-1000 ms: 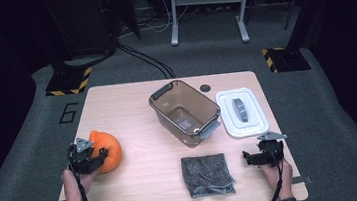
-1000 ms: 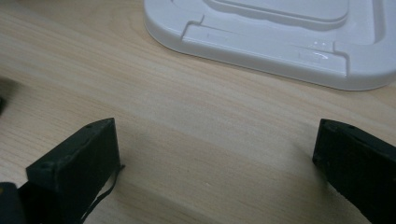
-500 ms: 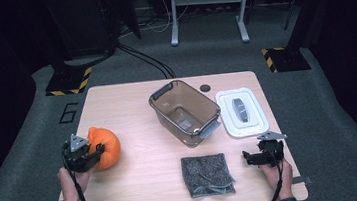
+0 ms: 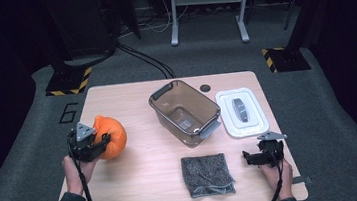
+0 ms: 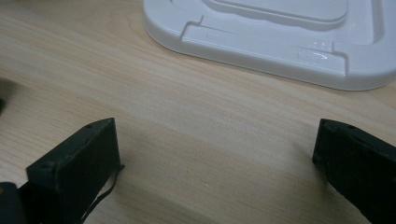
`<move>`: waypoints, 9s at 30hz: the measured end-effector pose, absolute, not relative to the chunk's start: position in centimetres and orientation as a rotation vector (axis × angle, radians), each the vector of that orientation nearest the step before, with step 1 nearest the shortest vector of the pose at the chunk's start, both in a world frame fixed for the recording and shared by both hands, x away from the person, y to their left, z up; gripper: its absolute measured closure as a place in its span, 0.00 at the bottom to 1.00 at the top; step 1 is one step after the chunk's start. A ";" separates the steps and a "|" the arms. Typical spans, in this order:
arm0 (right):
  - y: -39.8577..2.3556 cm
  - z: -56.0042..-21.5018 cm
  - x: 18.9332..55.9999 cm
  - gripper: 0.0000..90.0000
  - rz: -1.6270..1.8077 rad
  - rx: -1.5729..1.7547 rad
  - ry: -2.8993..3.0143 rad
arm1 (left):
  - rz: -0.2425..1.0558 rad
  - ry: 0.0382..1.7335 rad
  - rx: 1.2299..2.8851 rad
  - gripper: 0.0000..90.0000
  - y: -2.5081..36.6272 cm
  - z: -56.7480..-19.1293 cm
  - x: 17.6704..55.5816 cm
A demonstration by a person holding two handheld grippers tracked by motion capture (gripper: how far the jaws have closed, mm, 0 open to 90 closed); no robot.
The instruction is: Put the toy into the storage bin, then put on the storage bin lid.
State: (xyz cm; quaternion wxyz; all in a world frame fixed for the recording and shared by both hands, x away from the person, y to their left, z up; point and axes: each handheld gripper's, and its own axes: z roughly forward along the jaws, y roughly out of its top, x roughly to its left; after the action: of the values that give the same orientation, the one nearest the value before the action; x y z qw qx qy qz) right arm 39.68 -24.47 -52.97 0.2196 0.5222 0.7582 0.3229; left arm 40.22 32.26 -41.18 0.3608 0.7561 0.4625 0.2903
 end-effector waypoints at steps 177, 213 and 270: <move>-24.4 -53.0 39.6 0.00 0.892 1.451 2.092 | 0.481 0.999 2.076 0.16 15.0 -37.3 52.2; -24.4 -53.0 39.6 0.00 0.889 1.454 2.085 | 0.533 1.058 1.967 0.11 25.0 -43.5 43.4; -23.1 -48.5 50.4 0.16 0.872 1.483 2.106 | 0.544 1.239 2.063 0.00 28.1 -53.1 40.9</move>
State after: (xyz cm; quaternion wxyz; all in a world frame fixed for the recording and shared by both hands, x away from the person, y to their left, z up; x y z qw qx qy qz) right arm 50.42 -23.06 -48.48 0.2093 0.5332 0.7573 0.3136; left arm 40.88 28.13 -53.06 0.3310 0.7890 0.4739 0.2080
